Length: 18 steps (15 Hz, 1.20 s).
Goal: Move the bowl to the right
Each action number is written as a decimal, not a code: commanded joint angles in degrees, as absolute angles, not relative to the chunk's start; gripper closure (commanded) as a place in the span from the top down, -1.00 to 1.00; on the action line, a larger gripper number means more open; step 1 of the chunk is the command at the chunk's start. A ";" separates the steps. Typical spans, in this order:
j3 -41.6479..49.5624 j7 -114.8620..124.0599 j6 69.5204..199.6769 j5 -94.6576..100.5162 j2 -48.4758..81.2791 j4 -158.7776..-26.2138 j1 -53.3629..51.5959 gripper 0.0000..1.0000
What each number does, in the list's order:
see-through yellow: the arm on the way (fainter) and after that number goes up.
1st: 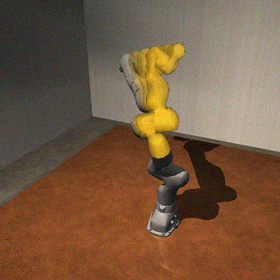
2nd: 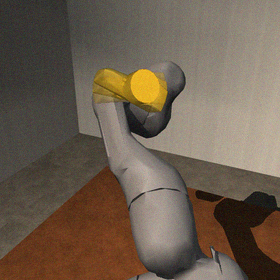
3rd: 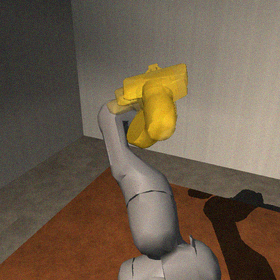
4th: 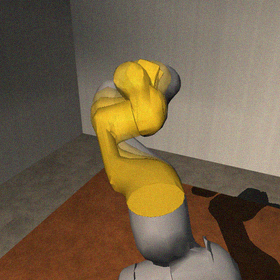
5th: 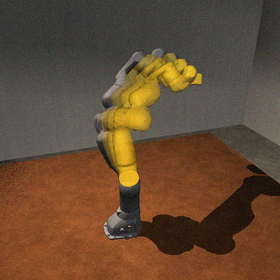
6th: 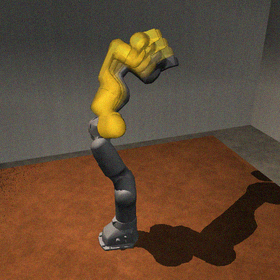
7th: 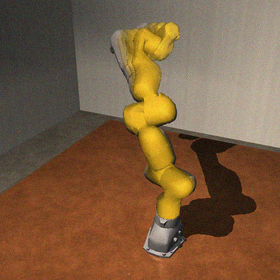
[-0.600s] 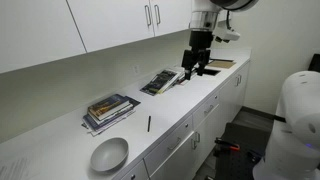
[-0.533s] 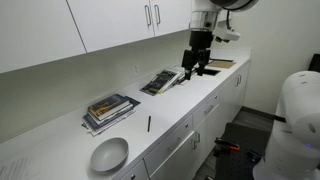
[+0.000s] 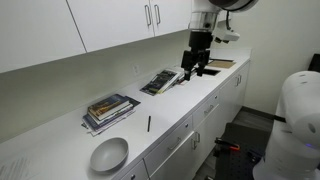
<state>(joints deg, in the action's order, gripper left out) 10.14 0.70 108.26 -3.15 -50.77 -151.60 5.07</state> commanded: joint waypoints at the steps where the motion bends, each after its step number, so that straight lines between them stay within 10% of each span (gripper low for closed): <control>1: 5.42 6.52 115.78 -6.21 -46.47 -153.83 5.73 1.00; 18: -7.79 35.26 141.31 -7.89 9.40 -129.81 -2.39 1.00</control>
<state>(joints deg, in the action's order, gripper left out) -9.61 31.80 140.89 -9.83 2.82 -135.86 0.34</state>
